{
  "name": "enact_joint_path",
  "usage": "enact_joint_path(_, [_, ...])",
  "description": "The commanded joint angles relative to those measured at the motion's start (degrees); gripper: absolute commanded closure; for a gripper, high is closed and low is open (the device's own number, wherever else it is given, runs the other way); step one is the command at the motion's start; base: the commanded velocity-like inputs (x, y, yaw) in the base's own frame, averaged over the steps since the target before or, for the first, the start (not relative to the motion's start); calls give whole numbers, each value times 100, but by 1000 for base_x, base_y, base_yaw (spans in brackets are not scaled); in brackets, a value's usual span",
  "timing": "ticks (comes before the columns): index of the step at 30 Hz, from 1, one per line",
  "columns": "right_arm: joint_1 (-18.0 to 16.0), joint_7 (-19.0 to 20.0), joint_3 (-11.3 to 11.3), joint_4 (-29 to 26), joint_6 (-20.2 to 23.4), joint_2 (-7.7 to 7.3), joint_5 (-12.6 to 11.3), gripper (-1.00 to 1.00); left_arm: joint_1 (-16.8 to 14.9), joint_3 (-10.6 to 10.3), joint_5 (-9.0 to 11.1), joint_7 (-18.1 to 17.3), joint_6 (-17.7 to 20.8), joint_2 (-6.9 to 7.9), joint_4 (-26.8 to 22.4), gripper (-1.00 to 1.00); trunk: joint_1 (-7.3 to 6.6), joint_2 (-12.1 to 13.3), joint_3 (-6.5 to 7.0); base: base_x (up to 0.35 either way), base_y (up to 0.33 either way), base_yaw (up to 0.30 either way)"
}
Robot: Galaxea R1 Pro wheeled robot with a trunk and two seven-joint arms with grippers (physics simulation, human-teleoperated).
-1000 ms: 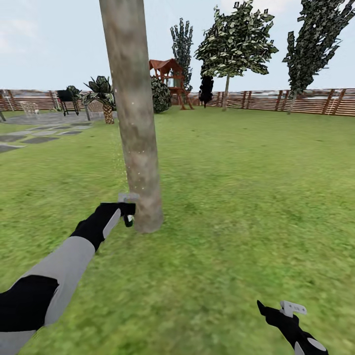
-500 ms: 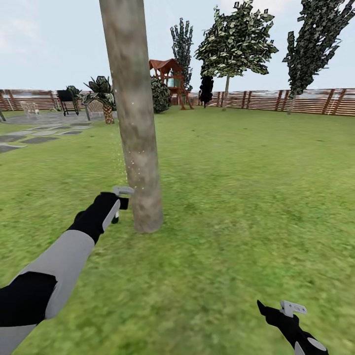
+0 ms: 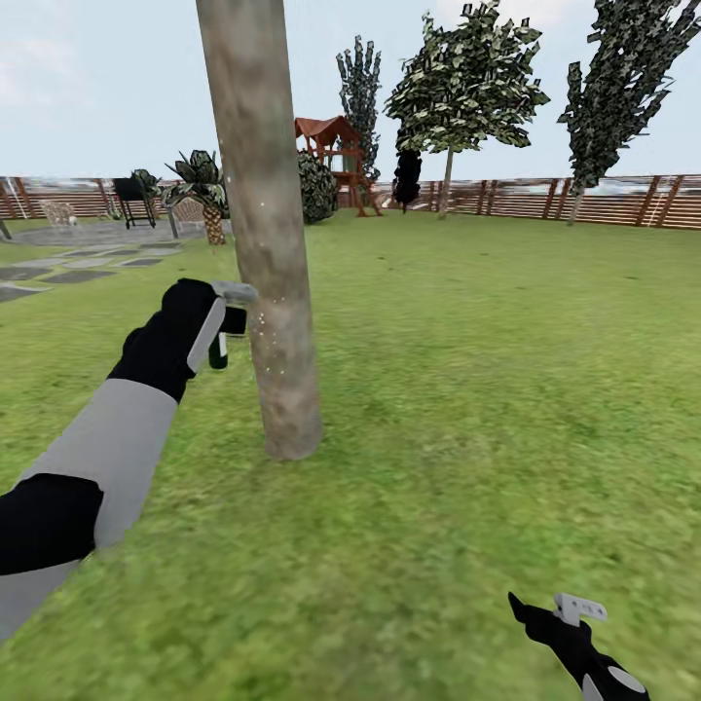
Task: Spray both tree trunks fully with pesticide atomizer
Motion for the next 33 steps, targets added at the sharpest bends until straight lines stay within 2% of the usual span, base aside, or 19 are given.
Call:
enact_joint_path(1, [0, 1, 0, 0, 0, 0, 0, -100, -106, 0, 2, 0, 2, 0, 7, 100, 0, 0, -1, 0, 0, 0])
enact_joint_path(7, [0, -1, -9, 1, -2, -1, -9, -100, -452, 0, 9, 4, 11, -1, 14, 100, 0, 0, -1, 0, 0, -15])
enact_joint_path(15, [0, -1, -10, 0, -3, -1, -10, -100, -1224, 0, 4, 4, 12, -4, 37, 100, 0, 0, -1, 0, 0, -64])
enact_joint_path(17, [0, -1, -10, 0, -4, -1, -10, -100, -1447, 0, 2, 4, 12, -66, 65, 100, 0, 0, -1, 0, 0, -2])
enact_joint_path(21, [0, -1, -10, 0, -5, -1, -10, -100, -1974, 0, 3, 4, 12, -216, 422, 100, 0, 0, -1, 0, 0, 0])
enact_joint_path(25, [1, -1, -10, 1, -2, -1, -10, -100, -2448, 0, 0, 4, 12, -436, 821, 100, 0, 0, -1, 0, 0, 0])
enact_joint_path(30, [2, -1, -10, 1, -6, -1, -10, -100, -2583, -6, -4, 4, 12, -492, 1125, 100, 0, 0, -1, 0, 0, 0])
enact_joint_path(33, [1, -1, -9, 0, -7, -1, -10, -100, -2587, -20, -4, 4, 3, -498, 1631, 100, 0, 0, -1, 0, 0, 0])
